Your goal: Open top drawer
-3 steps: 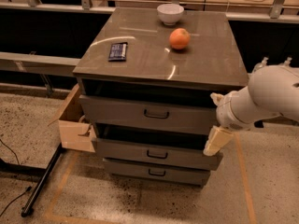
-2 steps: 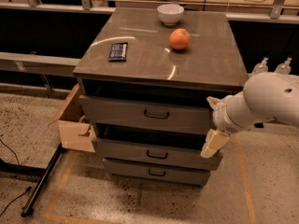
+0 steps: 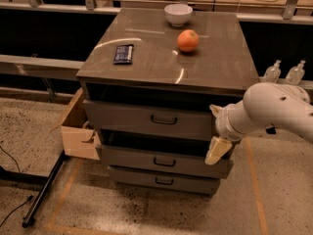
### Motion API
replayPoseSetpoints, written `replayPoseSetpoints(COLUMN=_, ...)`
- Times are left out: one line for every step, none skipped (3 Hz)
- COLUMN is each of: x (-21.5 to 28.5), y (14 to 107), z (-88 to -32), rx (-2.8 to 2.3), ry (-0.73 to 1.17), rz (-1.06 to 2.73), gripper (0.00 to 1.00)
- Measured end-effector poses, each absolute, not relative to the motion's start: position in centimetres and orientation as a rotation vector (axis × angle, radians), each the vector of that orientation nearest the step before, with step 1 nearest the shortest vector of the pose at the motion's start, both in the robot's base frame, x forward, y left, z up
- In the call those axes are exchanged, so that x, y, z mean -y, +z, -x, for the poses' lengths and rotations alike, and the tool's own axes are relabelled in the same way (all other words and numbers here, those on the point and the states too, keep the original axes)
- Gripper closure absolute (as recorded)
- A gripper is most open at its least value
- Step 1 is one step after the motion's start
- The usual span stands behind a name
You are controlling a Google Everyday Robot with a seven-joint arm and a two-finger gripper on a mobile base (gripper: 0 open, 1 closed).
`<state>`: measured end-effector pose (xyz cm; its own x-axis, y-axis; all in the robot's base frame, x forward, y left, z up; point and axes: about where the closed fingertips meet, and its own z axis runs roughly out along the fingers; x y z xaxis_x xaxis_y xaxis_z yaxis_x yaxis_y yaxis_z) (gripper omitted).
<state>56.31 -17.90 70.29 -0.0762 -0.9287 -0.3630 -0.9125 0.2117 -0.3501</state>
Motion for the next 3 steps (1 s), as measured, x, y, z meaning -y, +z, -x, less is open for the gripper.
replayPoseSetpoints(x=17.7, y=68.8, z=-57.6, rx=-1.986, ry=0.008, rz=1.712, gripper=0.0)
replayPoseSetpoints(x=17.6, y=68.0, z=-58.9, rx=-1.98, ry=0.027, rz=1.733, gripper=0.0)
replayPoseSetpoints(x=17.4, y=67.5, z=-60.2, rx=-1.975, ry=0.027, rz=1.758, gripper=0.0)
